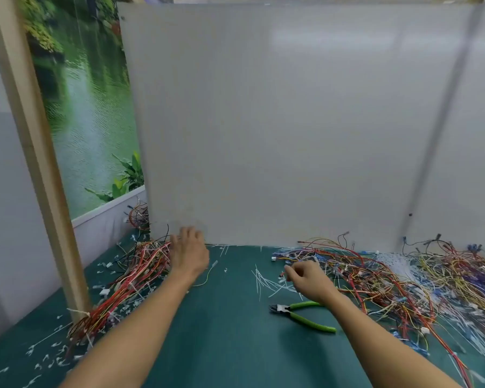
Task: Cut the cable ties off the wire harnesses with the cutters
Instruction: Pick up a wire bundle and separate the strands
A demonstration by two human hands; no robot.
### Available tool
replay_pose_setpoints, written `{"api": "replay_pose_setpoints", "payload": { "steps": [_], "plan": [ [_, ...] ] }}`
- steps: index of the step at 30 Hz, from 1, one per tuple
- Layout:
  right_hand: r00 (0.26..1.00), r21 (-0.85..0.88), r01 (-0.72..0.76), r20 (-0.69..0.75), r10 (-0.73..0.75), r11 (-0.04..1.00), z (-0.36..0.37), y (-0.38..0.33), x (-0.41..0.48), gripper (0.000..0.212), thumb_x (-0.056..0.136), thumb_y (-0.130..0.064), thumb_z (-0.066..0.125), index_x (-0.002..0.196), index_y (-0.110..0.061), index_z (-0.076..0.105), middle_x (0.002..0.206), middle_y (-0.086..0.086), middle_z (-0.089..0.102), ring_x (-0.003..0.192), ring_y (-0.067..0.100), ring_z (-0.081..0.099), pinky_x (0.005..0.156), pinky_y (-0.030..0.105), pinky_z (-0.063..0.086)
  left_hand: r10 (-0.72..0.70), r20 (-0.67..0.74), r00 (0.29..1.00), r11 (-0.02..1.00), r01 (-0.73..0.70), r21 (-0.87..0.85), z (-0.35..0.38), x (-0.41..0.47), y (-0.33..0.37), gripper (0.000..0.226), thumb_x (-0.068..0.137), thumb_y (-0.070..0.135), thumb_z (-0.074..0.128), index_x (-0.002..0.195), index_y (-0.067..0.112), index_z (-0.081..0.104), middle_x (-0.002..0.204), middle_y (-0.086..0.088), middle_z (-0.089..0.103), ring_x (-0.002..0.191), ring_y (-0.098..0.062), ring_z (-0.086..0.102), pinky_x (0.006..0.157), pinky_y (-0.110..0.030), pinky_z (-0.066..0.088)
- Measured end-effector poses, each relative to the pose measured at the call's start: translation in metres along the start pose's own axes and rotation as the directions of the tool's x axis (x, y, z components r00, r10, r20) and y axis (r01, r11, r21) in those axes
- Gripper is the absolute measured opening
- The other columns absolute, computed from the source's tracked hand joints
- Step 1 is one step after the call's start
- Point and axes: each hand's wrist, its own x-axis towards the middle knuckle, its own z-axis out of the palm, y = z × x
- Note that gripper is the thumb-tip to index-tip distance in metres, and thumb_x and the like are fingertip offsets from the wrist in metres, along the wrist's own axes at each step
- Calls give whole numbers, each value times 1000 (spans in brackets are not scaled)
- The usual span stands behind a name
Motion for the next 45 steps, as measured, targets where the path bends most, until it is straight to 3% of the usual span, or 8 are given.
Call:
{"api": "replay_pose_setpoints", "payload": {
  "steps": [5,15,21,27,33,36,40,45],
  "plan": [
    [991,-98,-42,121,54,994,-11,-8,-2,44,106,-34,52,77,-10,73,53,-4,66,45,4,55,57,26,51,-364,214,907,931,344,124,-13,10,-53,31,91,18,57,122,15,61,127,-11,63,122,-31,55,106,-45,34],
    [987,-19,-50,152,52,999,-13,-51,24,39,105,-31,53,77,-11,72,59,1,70,44,7,57,51,24,50,-217,-92,972,958,194,-213,-56,27,-31,30,104,12,43,77,8,58,82,-10,66,72,-24,56,58,-36,43],
    [982,220,-87,182,47,971,-22,-109,43,29,105,-31,56,94,-8,71,76,6,74,54,13,66,50,26,46,-128,-409,903,909,-58,-412,-121,39,-8,34,105,30,48,88,9,69,83,-6,66,83,-21,54,64,-37,48],
    [947,704,-226,321,-17,674,-27,-182,53,52,101,-52,58,110,-1,68,98,14,75,93,31,73,71,31,60,210,-338,918,851,-341,-399,-137,21,27,29,101,36,55,85,14,67,86,-1,65,87,-21,59,72,-39,52],
    [967,802,-253,209,143,541,-26,-205,58,21,102,-9,55,80,-9,55,54,3,45,42,12,46,46,25,46,358,-276,892,690,-452,-566,-124,-3,32,25,93,30,68,113,16,65,107,1,64,97,-19,57,85,-45,53],
    [980,854,-180,110,169,489,-37,-204,59,18,103,-4,50,91,0,63,76,13,71,60,16,71,52,27,55,79,-278,957,664,-259,-701,-112,-22,30,59,86,51,72,135,24,51,129,9,50,95,-8,62,80,-33,54],
    [967,921,-165,80,242,354,-59,-202,65,18,102,-9,48,89,-5,59,67,7,72,52,12,65,42,21,42,-22,158,987,418,152,-896,-95,-39,15,84,68,96,47,106,24,66,103,11,72,80,-9,73,61,-20,46],
    [940,808,-334,326,103,486,-81,-197,61,43,106,-38,53,72,-12,49,55,1,49,39,7,31,31,15,23,78,414,907,371,359,-857,-61,-42,7,73,92,61,59,149,19,39,144,-7,55,80,-15,77,52,-31,59]
  ]
}}
